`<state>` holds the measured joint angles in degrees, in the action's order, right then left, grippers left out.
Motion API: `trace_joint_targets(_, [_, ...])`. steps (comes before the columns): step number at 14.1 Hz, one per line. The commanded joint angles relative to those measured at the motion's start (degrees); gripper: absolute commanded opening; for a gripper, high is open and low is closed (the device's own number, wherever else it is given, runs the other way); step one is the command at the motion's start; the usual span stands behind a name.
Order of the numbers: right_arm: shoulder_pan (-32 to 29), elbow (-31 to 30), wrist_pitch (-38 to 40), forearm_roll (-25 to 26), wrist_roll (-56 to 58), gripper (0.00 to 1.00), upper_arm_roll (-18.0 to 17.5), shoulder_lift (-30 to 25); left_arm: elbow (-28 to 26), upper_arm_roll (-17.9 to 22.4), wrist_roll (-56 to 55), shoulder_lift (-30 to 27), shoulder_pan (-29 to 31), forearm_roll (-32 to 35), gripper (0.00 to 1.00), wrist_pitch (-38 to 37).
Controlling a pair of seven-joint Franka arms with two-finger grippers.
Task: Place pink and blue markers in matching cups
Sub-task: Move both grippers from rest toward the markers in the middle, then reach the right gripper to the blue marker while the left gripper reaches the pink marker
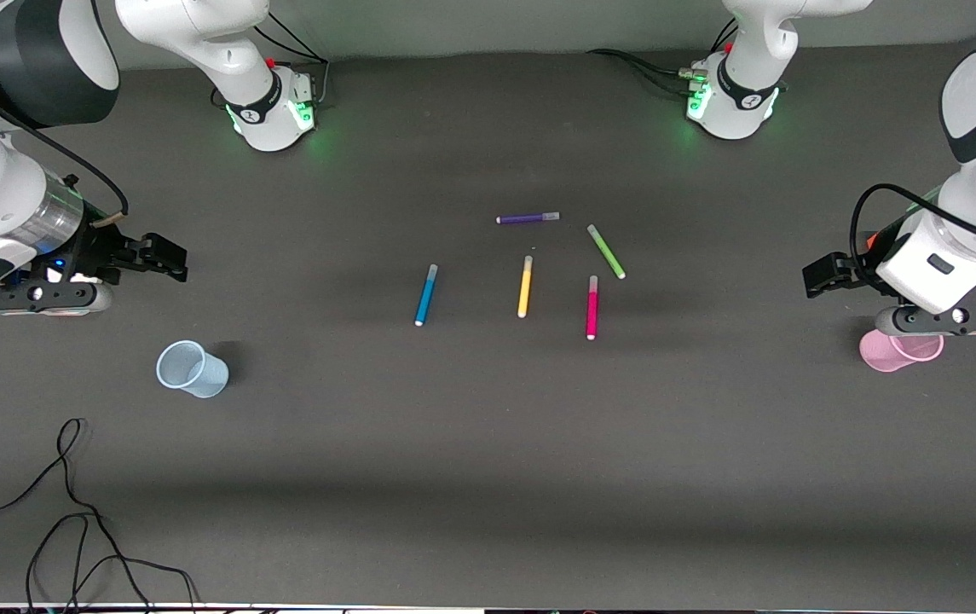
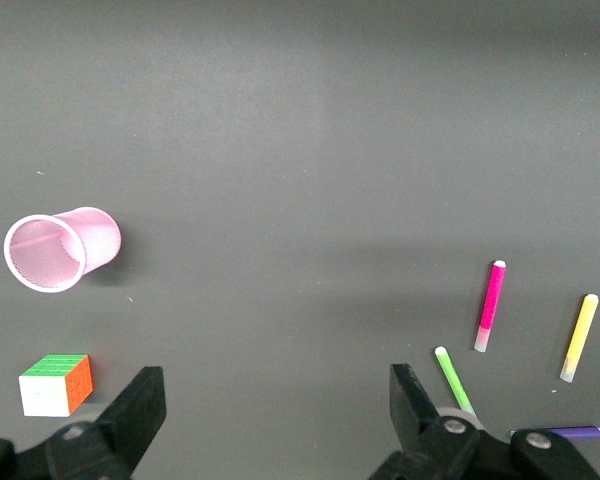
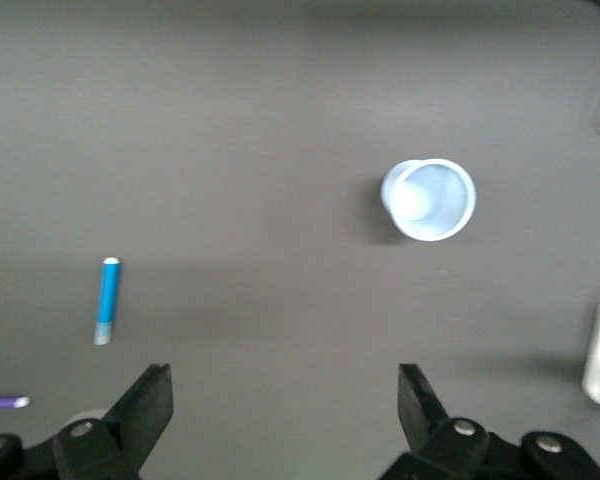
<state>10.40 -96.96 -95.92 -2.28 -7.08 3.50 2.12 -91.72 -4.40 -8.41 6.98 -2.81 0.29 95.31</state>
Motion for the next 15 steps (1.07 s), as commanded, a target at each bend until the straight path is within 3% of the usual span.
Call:
trace_joint_targets(1, [0.1, 2.3, 0.6, -2.5, -0.5, 1.00, 0.4, 3.4, -0.4, 0.0, 0.6, -0.5, -0.3, 0.3, 1.00, -0.3])
trace_joint_targets(5, [4.0, 10.6, 2.6, -7.5, -0.4, 1.00, -0.2, 16.3, -0.7, -0.3, -0.2, -0.3, -1.0, -0.7, 1.00, -1.2])
trace_joint_targets(8, [6.9, 11.0, 4.3, -11.5, -2.8, 1.00, -0.2, 22.3, -1.8, -0.4, -4.0, -0.3, -3.2, -1.5, 1.00, -0.9])
trace_joint_targets(11, [10.8, 11.8, 5.4, -13.6, -7.5, 1.00, -0.2, 29.6, -3.4, -1.0, -13.8, 0.7, -10.2, -1.3, 1.00, -1.2])
trace_joint_targets(15, [13.2, 17.1, 5.3, -20.2, -9.3, 1.00, -0.2, 37.7, -3.6, -1.0, -18.4, 5.7, -17.2, -1.4, 1.00, 2.2])
